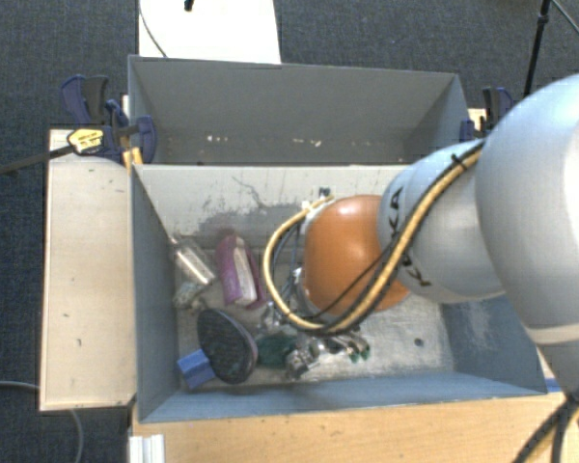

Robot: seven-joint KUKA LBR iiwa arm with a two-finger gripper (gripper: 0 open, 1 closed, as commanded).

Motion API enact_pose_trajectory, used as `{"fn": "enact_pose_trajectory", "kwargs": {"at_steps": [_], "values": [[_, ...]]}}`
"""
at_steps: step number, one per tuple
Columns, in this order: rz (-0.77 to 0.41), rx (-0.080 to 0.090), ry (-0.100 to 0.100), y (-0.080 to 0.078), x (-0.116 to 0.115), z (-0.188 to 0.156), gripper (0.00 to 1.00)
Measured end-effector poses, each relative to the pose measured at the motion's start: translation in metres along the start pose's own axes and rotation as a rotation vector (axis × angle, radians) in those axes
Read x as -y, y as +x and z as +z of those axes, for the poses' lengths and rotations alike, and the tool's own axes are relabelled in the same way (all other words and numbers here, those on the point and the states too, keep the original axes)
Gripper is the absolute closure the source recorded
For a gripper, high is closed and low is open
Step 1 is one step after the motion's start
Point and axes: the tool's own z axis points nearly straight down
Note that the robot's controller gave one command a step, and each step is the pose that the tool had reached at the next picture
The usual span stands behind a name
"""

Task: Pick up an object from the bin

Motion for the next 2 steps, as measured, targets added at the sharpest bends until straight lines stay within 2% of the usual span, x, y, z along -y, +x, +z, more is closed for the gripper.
{"fn": "enact_pose_trajectory", "kwargs": {"at_steps": [1,2], "values": [[0.003,0.002,0.000,-0.0028,0.0007,-0.0777,1.00],[0.003,-0.003,-0.001,-0.0038,0.0008,-0.0853,1.00]]}}
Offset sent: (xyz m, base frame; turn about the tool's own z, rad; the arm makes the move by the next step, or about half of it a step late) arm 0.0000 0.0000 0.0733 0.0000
